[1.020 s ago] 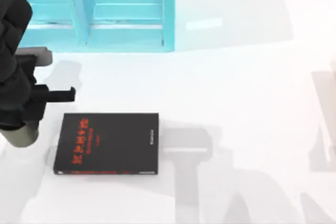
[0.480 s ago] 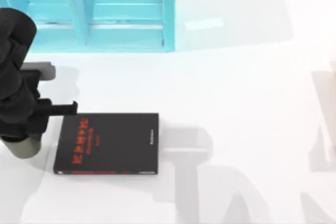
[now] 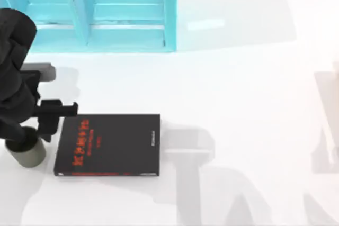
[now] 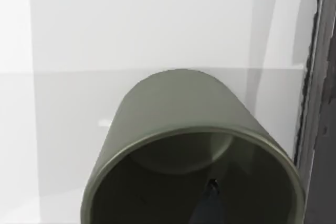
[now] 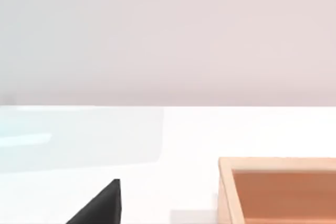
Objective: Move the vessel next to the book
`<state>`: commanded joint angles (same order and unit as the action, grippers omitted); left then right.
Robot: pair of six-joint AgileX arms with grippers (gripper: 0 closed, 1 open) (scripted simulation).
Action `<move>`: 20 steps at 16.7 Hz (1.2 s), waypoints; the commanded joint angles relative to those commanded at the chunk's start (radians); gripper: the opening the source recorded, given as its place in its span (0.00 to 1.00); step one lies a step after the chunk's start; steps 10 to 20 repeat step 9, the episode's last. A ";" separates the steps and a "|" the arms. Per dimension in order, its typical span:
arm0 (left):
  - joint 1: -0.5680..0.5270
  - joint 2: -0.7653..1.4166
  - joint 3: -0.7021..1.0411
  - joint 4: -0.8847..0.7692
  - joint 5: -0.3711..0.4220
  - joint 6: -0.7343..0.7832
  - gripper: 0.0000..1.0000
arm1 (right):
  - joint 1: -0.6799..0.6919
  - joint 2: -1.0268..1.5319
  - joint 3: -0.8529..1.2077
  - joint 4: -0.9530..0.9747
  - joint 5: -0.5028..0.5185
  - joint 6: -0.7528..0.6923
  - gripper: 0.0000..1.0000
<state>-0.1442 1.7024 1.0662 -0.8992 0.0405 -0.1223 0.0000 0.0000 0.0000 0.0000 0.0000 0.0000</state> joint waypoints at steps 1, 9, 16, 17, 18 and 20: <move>0.000 0.000 0.000 0.000 0.000 0.000 0.83 | 0.000 0.000 0.000 0.000 0.000 0.000 1.00; 0.000 0.000 0.000 0.000 0.000 0.000 1.00 | 0.000 0.000 0.000 0.000 0.000 0.000 1.00; 0.000 0.000 0.000 0.000 0.000 0.000 1.00 | 0.000 0.000 0.000 0.000 0.000 0.000 1.00; 0.000 0.000 0.000 0.000 0.000 0.000 1.00 | 0.000 0.000 0.000 0.000 0.000 0.000 1.00; 0.000 0.000 0.000 0.000 0.000 0.000 1.00 | 0.000 0.000 0.000 0.000 0.000 0.000 1.00; 0.000 0.000 0.000 0.000 0.000 0.000 1.00 | 0.000 0.000 0.000 0.000 0.000 0.000 1.00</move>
